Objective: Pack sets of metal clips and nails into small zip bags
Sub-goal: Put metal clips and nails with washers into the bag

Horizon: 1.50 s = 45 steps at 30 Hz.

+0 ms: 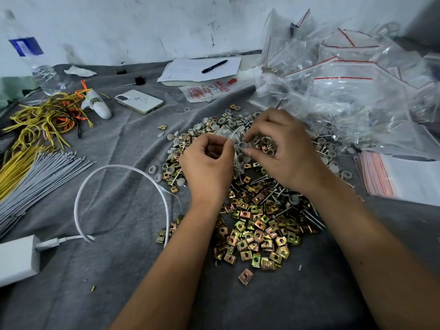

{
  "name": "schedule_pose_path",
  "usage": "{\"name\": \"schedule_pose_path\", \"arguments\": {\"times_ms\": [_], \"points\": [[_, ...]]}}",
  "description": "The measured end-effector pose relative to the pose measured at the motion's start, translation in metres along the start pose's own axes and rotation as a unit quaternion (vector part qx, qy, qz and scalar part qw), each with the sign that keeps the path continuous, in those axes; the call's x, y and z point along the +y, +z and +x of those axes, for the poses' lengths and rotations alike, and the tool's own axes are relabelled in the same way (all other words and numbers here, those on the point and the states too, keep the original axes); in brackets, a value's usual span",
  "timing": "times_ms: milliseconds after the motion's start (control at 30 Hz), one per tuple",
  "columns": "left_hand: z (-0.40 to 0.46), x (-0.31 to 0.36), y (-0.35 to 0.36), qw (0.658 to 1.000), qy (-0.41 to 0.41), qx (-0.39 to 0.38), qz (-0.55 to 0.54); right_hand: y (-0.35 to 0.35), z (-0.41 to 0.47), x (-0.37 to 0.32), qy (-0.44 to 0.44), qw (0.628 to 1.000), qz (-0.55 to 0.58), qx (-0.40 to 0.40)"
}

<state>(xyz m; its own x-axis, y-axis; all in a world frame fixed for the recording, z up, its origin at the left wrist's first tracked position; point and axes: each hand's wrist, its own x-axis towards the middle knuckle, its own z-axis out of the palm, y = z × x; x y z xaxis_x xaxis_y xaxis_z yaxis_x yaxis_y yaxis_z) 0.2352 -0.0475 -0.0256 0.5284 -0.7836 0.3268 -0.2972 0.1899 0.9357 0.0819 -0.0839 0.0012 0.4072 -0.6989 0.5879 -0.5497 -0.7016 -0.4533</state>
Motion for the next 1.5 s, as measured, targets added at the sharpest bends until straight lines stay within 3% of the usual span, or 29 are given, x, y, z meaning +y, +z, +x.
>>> {"name": "schedule_pose_path", "arguments": {"times_ms": [400, 667, 867, 1000, 1100, 1200, 1300, 1500], "points": [[0.0, 0.003, -0.001, 1.0, -0.01, 0.012, -0.023, -0.002, 0.002, 0.009, 0.063, 0.997, -0.007, 0.053], [0.001, 0.002, 0.0, 1.0, -0.012, 0.013, -0.02, 0.002, -0.004, 0.018, 0.141, 0.972, -0.152, -0.112], [0.0, 0.003, 0.0, 0.999, -0.017, 0.01, -0.031, 0.001, -0.003, 0.017, 0.155, 0.965, -0.164, -0.134], [0.0, 0.003, -0.001, 0.999, -0.017, 0.007, -0.028, -0.002, 0.0, 0.012, 0.138, 0.987, -0.075, -0.033], [0.0, 0.002, -0.002, 1.0, -0.017, 0.0, -0.021, -0.008, 0.003, 0.001, 0.028, 0.997, 0.013, 0.065], [0.0, 0.002, -0.001, 1.0, -0.012, 0.001, -0.017, -0.002, 0.0, -0.003, -0.028, 0.999, 0.005, 0.027], [0.001, 0.002, -0.001, 1.0, -0.004, 0.005, -0.019, 0.004, -0.001, 0.001, 0.003, 1.0, -0.018, -0.011], [0.006, 0.006, -0.011, 0.996, -0.015, 0.041, -0.083, 0.0, 0.001, 0.005, 0.013, 0.995, 0.026, 0.096]]}}
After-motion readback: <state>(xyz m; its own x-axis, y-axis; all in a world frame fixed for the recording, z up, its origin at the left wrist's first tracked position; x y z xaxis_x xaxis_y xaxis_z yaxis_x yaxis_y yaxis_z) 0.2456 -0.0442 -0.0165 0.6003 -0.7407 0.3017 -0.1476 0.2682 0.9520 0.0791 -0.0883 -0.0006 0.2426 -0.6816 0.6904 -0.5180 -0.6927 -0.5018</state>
